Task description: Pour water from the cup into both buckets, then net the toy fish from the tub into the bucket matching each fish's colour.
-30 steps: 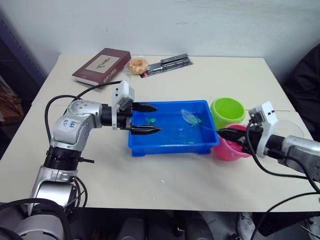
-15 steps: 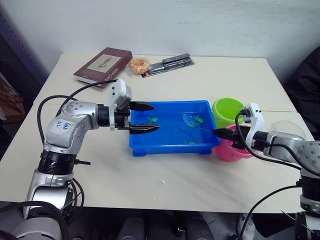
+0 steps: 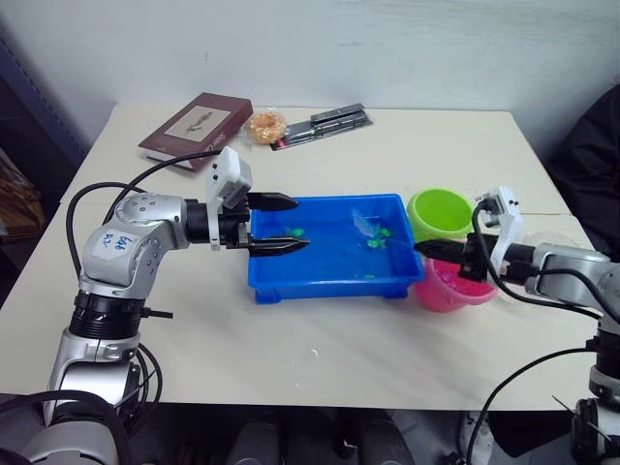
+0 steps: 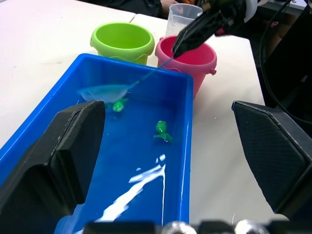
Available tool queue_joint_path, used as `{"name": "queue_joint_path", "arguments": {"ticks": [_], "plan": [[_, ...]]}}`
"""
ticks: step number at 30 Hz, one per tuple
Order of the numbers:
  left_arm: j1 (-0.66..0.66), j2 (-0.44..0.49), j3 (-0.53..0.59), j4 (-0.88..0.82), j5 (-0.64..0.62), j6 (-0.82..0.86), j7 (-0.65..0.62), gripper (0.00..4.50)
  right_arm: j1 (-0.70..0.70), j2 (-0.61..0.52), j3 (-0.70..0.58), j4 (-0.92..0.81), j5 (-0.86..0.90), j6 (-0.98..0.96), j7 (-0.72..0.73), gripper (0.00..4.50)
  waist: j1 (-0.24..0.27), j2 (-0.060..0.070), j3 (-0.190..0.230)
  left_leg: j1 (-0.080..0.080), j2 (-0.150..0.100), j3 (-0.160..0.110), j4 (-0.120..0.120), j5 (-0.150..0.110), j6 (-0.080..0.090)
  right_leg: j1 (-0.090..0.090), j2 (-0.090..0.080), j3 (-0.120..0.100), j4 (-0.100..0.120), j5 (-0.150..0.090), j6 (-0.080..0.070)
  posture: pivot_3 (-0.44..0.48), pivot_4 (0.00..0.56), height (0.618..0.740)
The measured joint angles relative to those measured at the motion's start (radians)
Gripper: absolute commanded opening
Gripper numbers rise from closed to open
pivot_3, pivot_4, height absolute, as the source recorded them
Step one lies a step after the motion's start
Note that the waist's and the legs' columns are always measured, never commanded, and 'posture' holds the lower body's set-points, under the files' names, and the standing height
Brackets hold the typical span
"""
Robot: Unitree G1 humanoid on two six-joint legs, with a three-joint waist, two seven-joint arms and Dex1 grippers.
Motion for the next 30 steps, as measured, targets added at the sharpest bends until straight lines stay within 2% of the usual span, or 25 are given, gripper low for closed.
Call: {"name": "queue_joint_path", "arguments": {"ticks": [7,13,24,30], "plan": [[-0.002,-0.003,0.0,0.006,0.0,-0.01,-0.003,4.45,-0.007,-0.001,0.01,0.03,-0.053,-0.003,0.018,0.0,0.001,0.0,0.0,0.0,0.0,0.0,0.0,0.0,0.0,0.0,0.0,0.0,-0.001,0.0,0.0,0.0,0.15,0.74],[-0.003,-0.003,0.0,0.009,0.0,-0.017,-0.005,4.45,0.048,-0.001,0.044,0.028,-0.113,-0.007,0.075,0.0,0.002,0.0,0.0,0.0,0.0,0.0,-0.001,0.0,0.0,0.0,0.0,0.0,-0.001,0.0,0.0,0.0,0.15,0.74],[-0.009,-0.004,0.0,0.012,0.0,-0.018,-0.005,4.45,0.026,0.011,0.047,0.051,-0.224,-0.048,0.107,0.0,-0.002,0.0,0.0,0.0,0.0,0.0,-0.001,0.0,0.0,0.0,0.0,0.0,-0.001,0.0,0.0,0.0,0.15,0.74],[-0.014,-0.009,-0.001,0.016,0.001,-0.019,-0.004,4.45,-0.006,0.011,0.135,0.069,-0.328,-0.119,0.154,0.0,-0.002,0.0,0.0,0.0,0.0,0.0,-0.001,0.0,0.0,0.0,0.0,0.0,-0.002,0.0,0.0,0.0,0.15,0.74]]}}
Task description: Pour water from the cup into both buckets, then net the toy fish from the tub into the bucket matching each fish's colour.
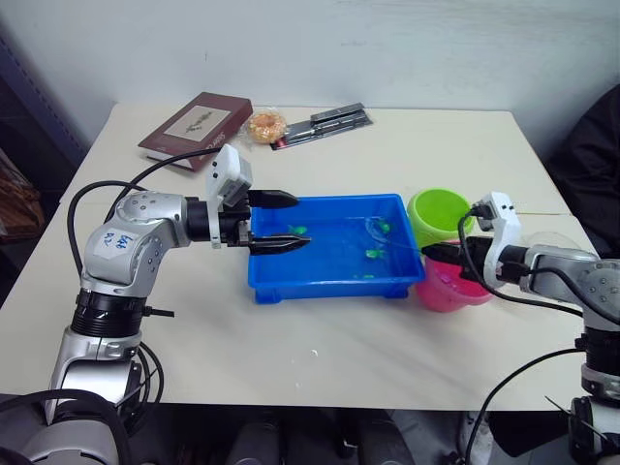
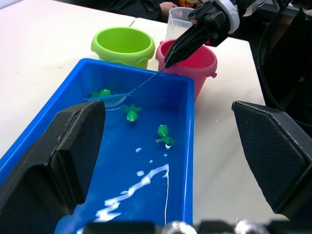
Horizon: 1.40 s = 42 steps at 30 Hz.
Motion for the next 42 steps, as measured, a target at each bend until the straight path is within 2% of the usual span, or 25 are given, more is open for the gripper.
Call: {"name": "queue_joint_path", "arguments": {"ticks": [3,13,15,20,25,33,38,42], "plan": [[-0.017,-0.002,0.0,0.016,0.001,-0.005,0.0,4.45,0.003,-0.023,0.075,-0.014,-0.076,-0.079,0.048,0.0,0.004,0.0,0.0,0.0,0.0,0.0,0.0,0.0,0.0,0.0,0.001,0.0,-0.001,0.0,0.0,0.0,0.15,0.74],[-0.022,-0.004,-0.001,0.031,0.004,-0.019,0.0,4.45,0.032,-0.074,0.18,-0.073,-0.244,-0.236,0.153,0.0,0.005,0.0,0.0,-0.001,0.0,0.0,0.0,0.0,0.0,0.0,0.001,0.0,-0.001,0.001,0.001,0.0,0.15,0.74],[-0.023,-0.005,-0.001,0.032,0.005,-0.02,0.0,4.45,0.034,-0.07,0.168,-0.083,-0.238,-0.211,0.151,0.0,0.005,0.0,0.0,-0.001,0.0,0.0,0.0,0.0,0.0,0.0,0.001,0.0,-0.001,0.0,0.001,0.0,0.15,0.74],[-0.023,-0.007,-0.004,0.033,0.008,-0.032,-0.007,4.45,0.03,0.012,0.009,-0.083,-0.11,0.033,0.109,0.0,0.005,0.0,0.0,-0.001,0.0,-0.001,0.0,0.0,0.0,0.0,0.0,-0.001,-0.001,0.001,0.001,0.0,0.15,0.74],[-0.028,-0.012,-0.014,0.045,0.014,-0.051,-0.021,4.45,0.01,0.014,-0.011,-0.078,-0.108,0.087,0.101,0.0,0.004,0.0,0.0,-0.001,0.0,0.0,0.0,0.0,0.0,0.0,0.0,-0.001,-0.001,0.001,0.001,0.0,0.15,0.74],[-0.062,-0.029,-0.023,0.076,0.018,-0.068,-0.022,4.45,0.004,-0.071,0.145,-0.08,-0.264,-0.15,0.17,0.0,0.009,0.0,0.0,-0.001,-0.001,-0.001,0.0,0.0,0.0,0.0,0.001,-0.002,-0.002,0.001,0.001,0.0,0.15,0.74],[-0.065,-0.033,-0.024,0.095,0.019,-0.07,-0.025,4.45,0.133,-0.209,0.228,-0.189,-0.44,-0.46,0.263,0.0,0.01,0.0,0.0,-0.002,-0.002,-0.001,0.0,0.0,0.001,0.0,0.003,-0.004,-0.004,0.001,0.002,0.0,0.15,0.74],[-0.073,-0.039,-0.024,0.115,0.017,-0.068,-0.032,4.45,0.244,-0.236,0.212,-0.23,-0.539,-0.652,0.283,0.0,0.008,0.0,0.0,-0.002,-0.001,0.0,0.0,0.0,0.001,0.0,0.004,-0.003,-0.003,0.001,0.002,0.0,0.15,0.74]]}}
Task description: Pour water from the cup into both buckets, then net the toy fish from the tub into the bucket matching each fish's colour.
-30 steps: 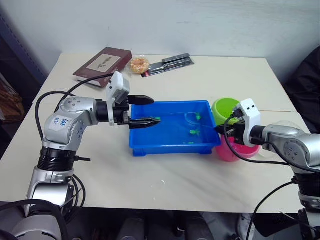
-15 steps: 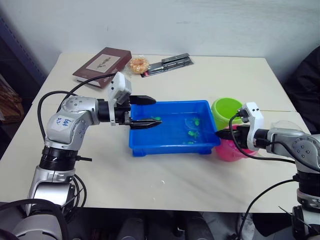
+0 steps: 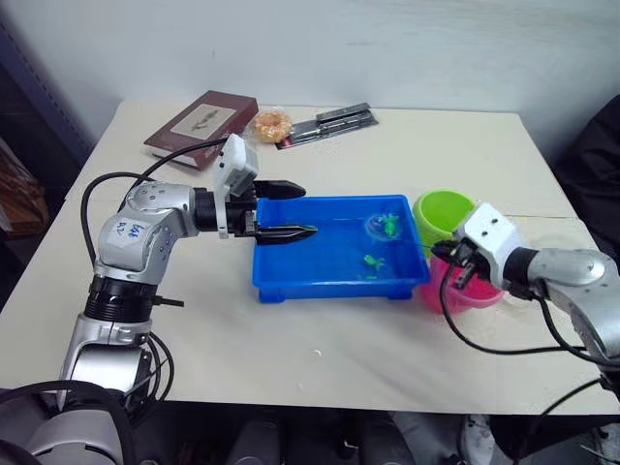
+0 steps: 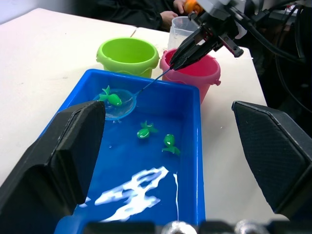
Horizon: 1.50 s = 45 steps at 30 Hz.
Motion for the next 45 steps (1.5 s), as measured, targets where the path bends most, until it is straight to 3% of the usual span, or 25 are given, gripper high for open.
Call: {"name": "queue_joint_path", "arguments": {"ticks": [4,9,15,19,23,30,36,45], "plan": [[-0.027,-0.018,0.003,0.032,-0.004,0.008,-0.002,4.45,0.117,0.004,-0.101,-0.063,-0.007,-0.059,0.001,0.0,0.002,0.0,0.0,0.0,0.0,0.0,0.0,0.0,0.0,0.0,0.0,0.0,0.0,0.0,0.0,0.0,0.15,0.74],[-0.06,-0.068,-0.008,0.093,-0.002,0.002,-0.024,4.45,0.213,0.007,-0.346,-0.139,0.012,-0.046,0.006,0.0,0.002,0.0,0.0,0.0,0.0,0.0,0.0,0.0,0.0,0.0,0.001,0.0,0.001,0.0,0.0,0.0,0.15,0.74],[-0.111,-0.11,-0.012,0.168,0.014,-0.041,-0.037,4.45,0.26,-0.023,-0.439,-0.132,-0.025,-0.063,0.018,0.0,-0.001,0.0,0.0,0.001,0.0,0.001,0.0,0.0,0.0,0.001,0.001,0.001,0.001,0.0,0.0,0.0,0.15,0.74],[-0.142,-0.131,-0.022,0.207,0.027,-0.074,-0.057,4.45,0.272,-0.14,-0.421,-0.001,-0.232,-0.298,0.002,0.0,-0.002,0.0,0.0,0.002,0.0,0.003,0.0,0.0,0.001,0.001,0.002,0.003,0.001,0.0,0.0,0.0,0.15,0.74],[-0.153,-0.139,-0.029,0.23,0.036,-0.085,-0.068,4.45,0.266,-0.218,-0.302,0.131,-0.455,-0.576,-0.067,0.0,-0.004,0.0,0.0,0.003,0.0,0.004,-0.001,0.0,0.001,0.0,0.002,0.005,0.001,0.0,0.0,0.0,0.15,0.74],[-0.155,-0.136,-0.03,0.231,0.04,-0.082,-0.085,4.45,0.211,-0.402,-0.171,0.317,-0.909,-1.001,-0.373,0.0,-0.005,0.0,0.0,0.003,0.0,0.006,0.0,0.001,0.0,-0.001,0.001,0.007,0.002,0.0,0.0,0.0,0.15,0.74],[-0.155,-0.129,-0.032,0.231,0.042,-0.079,-0.088,4.45,0.165,-0.456,-0.165,0.394,-1.03,-1.152,-0.508,0.0,-0.006,0.0,0.0,0.003,0.001,0.006,0.0,0.001,0.0,-0.001,0.002,0.007,0.001,0.0,0.0,0.0,0.15,0.74],[-0.172,-0.115,-0.034,0.234,0.049,-0.081,-0.092,4.45,0.065,-0.463,-0.077,0.477,-1.092,-1.231,-0.534,0.0,-0.013,0.0,0.0,0.003,0.001,0.007,0.0,0.001,0.0,0.0,0.002,0.007,0.001,0.0,0.0,0.0,0.15,0.74]]}}
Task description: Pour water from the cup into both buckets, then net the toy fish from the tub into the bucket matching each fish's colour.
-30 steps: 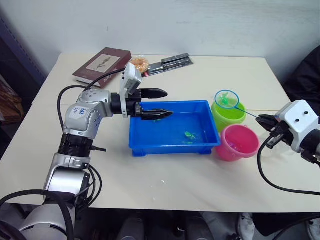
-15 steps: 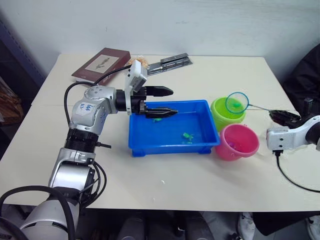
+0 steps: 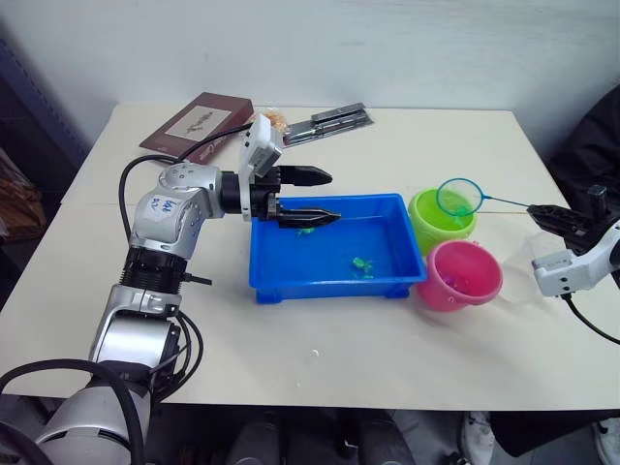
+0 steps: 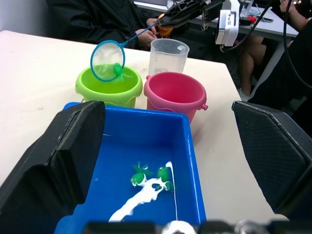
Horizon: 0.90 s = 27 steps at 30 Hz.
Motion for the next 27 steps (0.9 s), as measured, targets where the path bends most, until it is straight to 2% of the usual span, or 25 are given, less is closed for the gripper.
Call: {"name": "queue_joint_path", "arguments": {"ticks": [2,7,11,15,18,21,23,27], "plan": [[-0.006,0.001,-0.001,0.001,0.003,-0.001,-0.003,4.45,-0.044,0.0,0.011,0.018,-0.006,-0.001,0.001,0.0,-0.007,0.0,0.0,0.0,0.0,0.0,0.0,0.0,0.0,0.0,0.0,0.0,0.0,0.0,0.0,0.0,0.15,0.74],[0.0,0.007,-0.004,0.0,0.019,-0.02,-0.017,4.45,-0.034,0.007,0.047,0.056,0.011,-0.035,0.018,0.0,-0.013,0.0,0.0,0.0,0.0,0.001,0.0,0.0,0.0,0.0,0.0,0.0,0.0,0.0,0.0,0.0,0.15,0.74],[0.04,0.009,-0.005,-0.017,0.021,-0.017,-0.017,4.45,-0.096,0.022,0.018,0.124,0.196,-0.038,0.1,0.0,-0.015,0.0,0.0,0.001,0.001,0.002,0.0,0.0,0.0,0.0,0.0,0.002,0.001,0.0,0.0,0.0,0.15,0.74],[0.16,0.07,-0.006,-0.125,0.004,0.06,-0.027,4.45,-0.063,0.026,-0.018,0.028,0.356,-0.158,0.146,0.0,-0.025,0.001,0.0,0.002,0.003,0.002,0.0,-0.001,-0.002,0.0,-0.001,0.003,0.001,0.0,-0.001,0.0,0.15,0.74],[0.274,0.106,0.008,-0.226,-0.018,0.106,-0.01,4.45,-0.048,0.053,-0.011,-0.044,0.432,-0.172,0.204,0.0,-0.026,0.001,0.0,0.002,0.003,0.002,0.001,-0.001,-0.002,0.0,-0.002,0.004,0.002,0.0,-0.001,0.0,0.15,0.74],[0.377,0.139,0.017,-0.327,-0.032,0.153,0.024,4.45,-0.067,0.121,0.052,-0.103,0.479,-0.163,0.281,0.0,-0.023,0.001,0.0,0.002,0.003,0.002,0.002,-0.001,-0.002,0.0,-0.002,0.004,0.001,0.0,-0.001,0.0,0.15,0.74],[0.393,0.155,0.031,-0.37,-0.045,0.177,0.042,4.45,-0.083,0.15,0.096,-0.122,0.489,-0.168,0.32,0.0,-0.016,0.001,0.0,0.002,0.003,0.001,0.003,-0.001,-0.002,0.0,-0.002,0.003,0.001,0.0,-0.001,0.0,0.15,0.74],[0.443,0.207,0.071,-0.482,-0.07,0.211,0.071,4.45,-0.202,0.228,0.188,-0.072,0.456,-0.225,0.388,0.0,-0.016,0.001,0.0,0.002,0.002,0.002,0.003,-0.001,-0.002,0.0,-0.003,0.004,0.001,0.001,-0.001,0.0,0.15,0.74]]}}
